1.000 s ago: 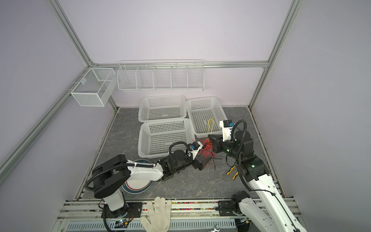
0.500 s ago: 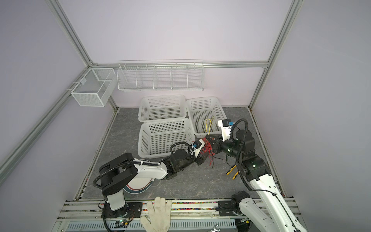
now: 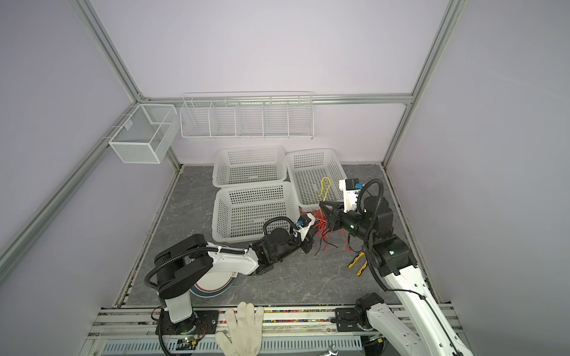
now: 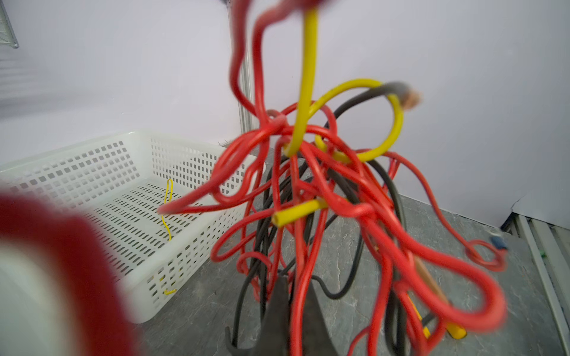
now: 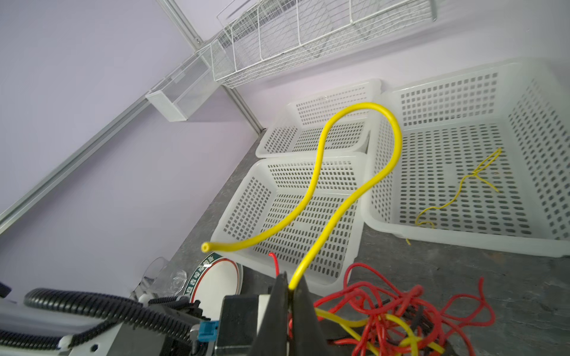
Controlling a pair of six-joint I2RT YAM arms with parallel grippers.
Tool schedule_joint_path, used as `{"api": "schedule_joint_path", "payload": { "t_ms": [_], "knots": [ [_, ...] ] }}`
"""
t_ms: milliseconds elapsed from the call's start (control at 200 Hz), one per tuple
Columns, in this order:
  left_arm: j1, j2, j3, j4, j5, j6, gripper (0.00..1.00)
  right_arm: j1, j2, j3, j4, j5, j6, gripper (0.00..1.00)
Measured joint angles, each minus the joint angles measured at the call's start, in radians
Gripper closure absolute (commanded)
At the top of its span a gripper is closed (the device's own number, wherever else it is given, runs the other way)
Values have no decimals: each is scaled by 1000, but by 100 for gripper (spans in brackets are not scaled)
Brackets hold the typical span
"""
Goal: Untangle the cables
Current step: 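Pull the yellow wire away from the red bundle with the right gripper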
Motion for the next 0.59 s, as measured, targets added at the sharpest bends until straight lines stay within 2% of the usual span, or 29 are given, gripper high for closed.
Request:
{"api": "schedule_joint_path", "payload": {
  "t_ms": [325, 500, 595],
  "knots": [
    [-23, -36, -114, -10, -13, -40, 100, -43, 35, 19, -130, 294, -39, 94],
    [-38, -93, -159, -32, -53, -51, 100, -114, 58, 32, -172, 346, -54, 94],
    [-41, -106, -180, -36, -70, -52, 100, -187, 87, 43, -176, 349, -57, 94]
  ]
}}
